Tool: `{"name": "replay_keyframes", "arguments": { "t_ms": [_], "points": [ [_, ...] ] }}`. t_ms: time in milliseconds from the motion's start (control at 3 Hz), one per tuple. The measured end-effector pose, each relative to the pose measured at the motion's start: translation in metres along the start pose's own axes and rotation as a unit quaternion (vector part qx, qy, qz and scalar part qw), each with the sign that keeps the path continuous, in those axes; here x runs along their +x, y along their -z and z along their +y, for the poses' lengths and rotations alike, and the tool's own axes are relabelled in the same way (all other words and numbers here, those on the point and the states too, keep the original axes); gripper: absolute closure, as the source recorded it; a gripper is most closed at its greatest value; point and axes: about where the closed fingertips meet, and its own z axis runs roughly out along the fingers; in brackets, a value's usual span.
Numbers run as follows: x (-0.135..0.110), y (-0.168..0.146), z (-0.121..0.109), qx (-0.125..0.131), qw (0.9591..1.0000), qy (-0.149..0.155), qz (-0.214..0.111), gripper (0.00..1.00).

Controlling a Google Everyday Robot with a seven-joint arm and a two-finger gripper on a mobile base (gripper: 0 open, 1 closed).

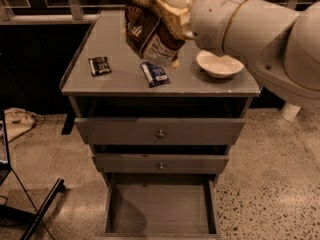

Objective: Pick brown chip bag from bottom drawer and place on counter

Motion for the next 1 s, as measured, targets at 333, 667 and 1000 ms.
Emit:
{"name": "replay_keyframes", "arguments": {
  "t_ms": [333, 667, 1000],
  "points": [
    [-0.0037, -0.0068, -0.0064, 0.017, 0.9999, 0.001, 0.000, 1.00],
    [-0.0038, -0.0068, -0.0065, 0.017, 0.9999, 0.001, 0.000, 1.00],
    [-0.0060, -0.0069, -0.0090, 0.006, 1.0000, -0.002, -0.005, 1.00]
  ]
}}
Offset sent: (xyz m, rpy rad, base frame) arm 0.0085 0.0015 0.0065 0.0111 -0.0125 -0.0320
